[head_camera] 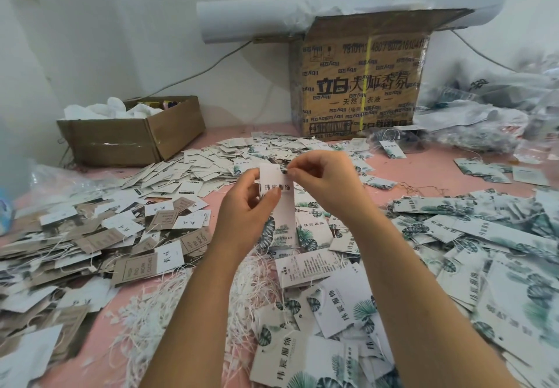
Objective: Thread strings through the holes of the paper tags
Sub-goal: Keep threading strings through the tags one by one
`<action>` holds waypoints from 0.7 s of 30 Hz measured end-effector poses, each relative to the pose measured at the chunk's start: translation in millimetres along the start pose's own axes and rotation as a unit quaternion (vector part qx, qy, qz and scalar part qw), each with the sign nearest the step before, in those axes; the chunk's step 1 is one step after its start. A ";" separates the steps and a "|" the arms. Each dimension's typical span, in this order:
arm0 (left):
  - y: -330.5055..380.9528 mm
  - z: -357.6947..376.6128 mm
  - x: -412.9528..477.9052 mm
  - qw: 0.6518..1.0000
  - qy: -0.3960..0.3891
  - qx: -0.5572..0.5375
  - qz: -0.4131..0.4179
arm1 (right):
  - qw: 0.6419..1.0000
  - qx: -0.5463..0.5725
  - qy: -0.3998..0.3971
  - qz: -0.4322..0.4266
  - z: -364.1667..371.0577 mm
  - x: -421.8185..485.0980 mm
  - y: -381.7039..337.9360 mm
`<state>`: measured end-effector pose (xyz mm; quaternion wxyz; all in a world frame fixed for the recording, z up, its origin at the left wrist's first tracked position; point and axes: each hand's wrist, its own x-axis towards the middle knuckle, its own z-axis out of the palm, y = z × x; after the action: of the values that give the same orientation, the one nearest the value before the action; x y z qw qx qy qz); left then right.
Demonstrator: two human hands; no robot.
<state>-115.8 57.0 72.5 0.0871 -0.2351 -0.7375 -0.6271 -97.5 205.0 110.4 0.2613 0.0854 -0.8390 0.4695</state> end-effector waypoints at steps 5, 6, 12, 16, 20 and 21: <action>4.2 2.0 -1.2 1.000 -0.006 0.002 0.000 | 1.000 -0.021 0.009 0.001 0.8 -0.6 -4.0; 4.6 2.6 -1.2 1.000 -0.007 0.006 -0.002 | 1.000 -0.028 0.010 0.001 0.3 -0.9 -4.7; 7.7 4.4 -2.8 0.999 -0.021 0.036 0.021 | 0.994 -0.112 -0.007 -0.004 -4.6 -1.3 -9.4; 1.3 2.7 -0.5 0.995 -0.026 0.094 0.029 | 0.991 -0.136 -0.019 -0.001 -6.5 -1.5 -11.6; 1.3 2.2 -1.8 0.994 -0.035 0.094 0.038 | 0.989 -0.144 -0.034 -0.003 -5.6 -0.7 -10.4; 2.1 1.8 -2.2 0.995 -0.035 0.084 0.042 | 0.989 -0.144 -0.037 -0.002 -5.1 -0.7 -9.6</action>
<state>-112.6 58.5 73.1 0.1067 -0.2795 -0.7799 -0.5498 -91.3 204.0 119.3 0.2410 0.0662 -0.9067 0.3398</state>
